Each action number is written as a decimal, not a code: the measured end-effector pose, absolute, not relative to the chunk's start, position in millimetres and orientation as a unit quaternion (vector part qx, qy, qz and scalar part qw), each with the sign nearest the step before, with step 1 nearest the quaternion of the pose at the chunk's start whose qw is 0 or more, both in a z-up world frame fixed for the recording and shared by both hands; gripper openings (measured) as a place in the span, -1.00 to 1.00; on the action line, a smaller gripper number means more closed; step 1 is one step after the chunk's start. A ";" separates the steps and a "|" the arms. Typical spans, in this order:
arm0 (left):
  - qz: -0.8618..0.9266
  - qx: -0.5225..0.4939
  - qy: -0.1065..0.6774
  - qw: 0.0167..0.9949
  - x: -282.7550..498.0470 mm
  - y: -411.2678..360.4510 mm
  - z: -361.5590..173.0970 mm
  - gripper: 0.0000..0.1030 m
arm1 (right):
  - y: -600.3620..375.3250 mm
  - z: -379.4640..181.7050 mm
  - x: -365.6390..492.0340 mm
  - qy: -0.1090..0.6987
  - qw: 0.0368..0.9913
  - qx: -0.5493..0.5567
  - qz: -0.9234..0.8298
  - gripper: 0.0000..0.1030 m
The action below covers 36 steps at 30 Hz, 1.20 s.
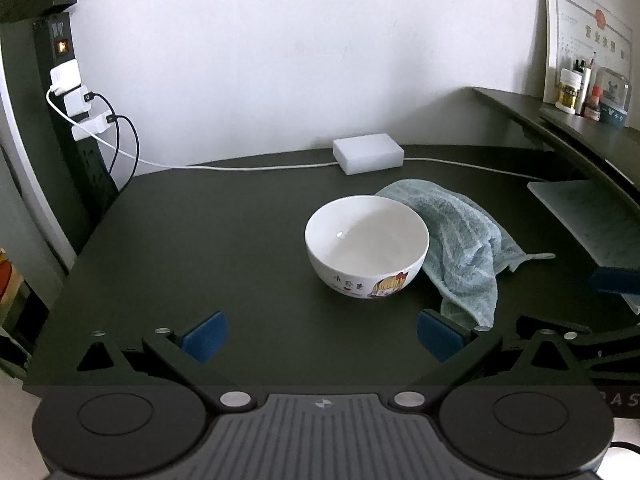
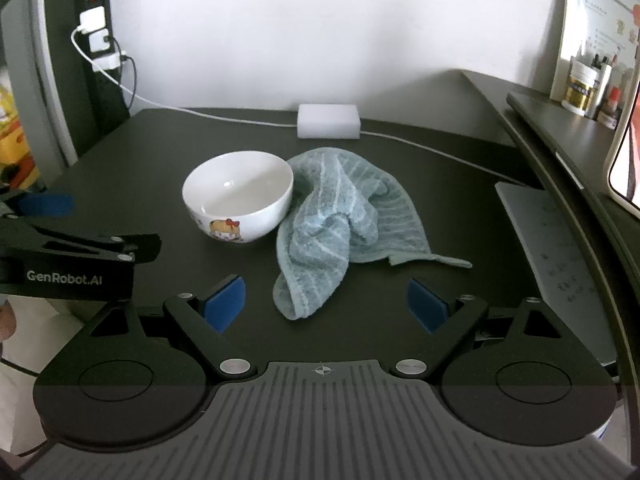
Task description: Clean bowl
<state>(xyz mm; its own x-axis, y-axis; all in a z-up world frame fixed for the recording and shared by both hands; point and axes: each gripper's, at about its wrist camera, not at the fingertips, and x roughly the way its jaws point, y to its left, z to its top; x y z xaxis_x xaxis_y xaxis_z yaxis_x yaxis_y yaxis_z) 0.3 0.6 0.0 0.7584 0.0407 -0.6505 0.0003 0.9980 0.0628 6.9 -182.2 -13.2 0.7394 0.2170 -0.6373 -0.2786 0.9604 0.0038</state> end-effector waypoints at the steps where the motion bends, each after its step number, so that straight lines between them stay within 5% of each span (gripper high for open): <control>1: 0.010 0.029 0.348 0.937 0.7 1.3 0.1 0.99 | -182.0 -13.2 7.6 0.337 0.931 -0.046 0.133 0.80; 36: 0.011 0.027 0.362 0.932 10.6 3.7 -2.3 0.99 | -181.1 -19.4 13.3 0.345 0.927 -0.051 0.136 0.83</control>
